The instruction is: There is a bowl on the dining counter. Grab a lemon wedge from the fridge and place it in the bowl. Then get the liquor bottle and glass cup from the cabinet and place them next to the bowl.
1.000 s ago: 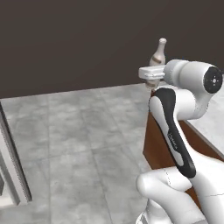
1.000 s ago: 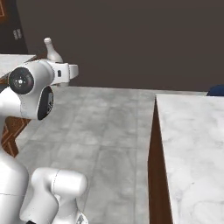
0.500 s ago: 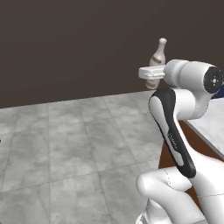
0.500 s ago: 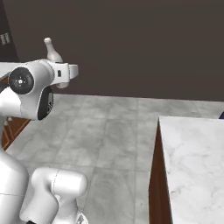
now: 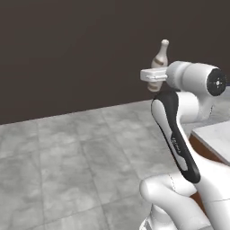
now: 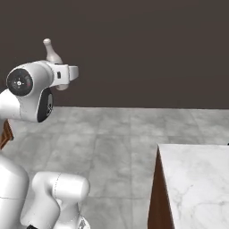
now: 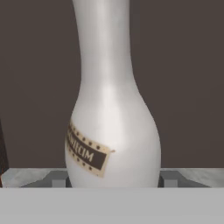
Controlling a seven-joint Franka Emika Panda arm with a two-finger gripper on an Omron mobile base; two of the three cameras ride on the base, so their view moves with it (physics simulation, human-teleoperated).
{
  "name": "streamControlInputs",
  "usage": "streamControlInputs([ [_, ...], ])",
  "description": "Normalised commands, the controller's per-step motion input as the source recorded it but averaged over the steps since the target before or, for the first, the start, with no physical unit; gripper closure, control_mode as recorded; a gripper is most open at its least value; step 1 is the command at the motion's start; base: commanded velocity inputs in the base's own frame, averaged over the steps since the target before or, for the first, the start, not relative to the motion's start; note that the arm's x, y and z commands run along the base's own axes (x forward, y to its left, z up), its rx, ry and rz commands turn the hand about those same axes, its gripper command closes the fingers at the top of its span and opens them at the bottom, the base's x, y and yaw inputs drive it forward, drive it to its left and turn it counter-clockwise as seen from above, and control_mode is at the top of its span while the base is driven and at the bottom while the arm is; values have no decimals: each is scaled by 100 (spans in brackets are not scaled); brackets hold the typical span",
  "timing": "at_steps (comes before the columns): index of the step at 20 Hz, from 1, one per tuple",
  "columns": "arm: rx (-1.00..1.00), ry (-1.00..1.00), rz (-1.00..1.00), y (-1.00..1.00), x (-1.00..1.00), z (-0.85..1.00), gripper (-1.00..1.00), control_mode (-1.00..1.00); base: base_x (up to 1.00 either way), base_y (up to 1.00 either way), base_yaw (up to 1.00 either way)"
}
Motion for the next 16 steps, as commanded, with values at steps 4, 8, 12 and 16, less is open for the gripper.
streamControlInputs([
  [4,0,0,0,0,0,0,100,100,76,31,-57],
  [8,0,0,0,0,0,0,100,100,66,52,-63],
  [12,0,0,0,0,0,0,100,100,74,82,-61],
  [16,0,0,0,0,0,0,100,100,73,99,-59],
])
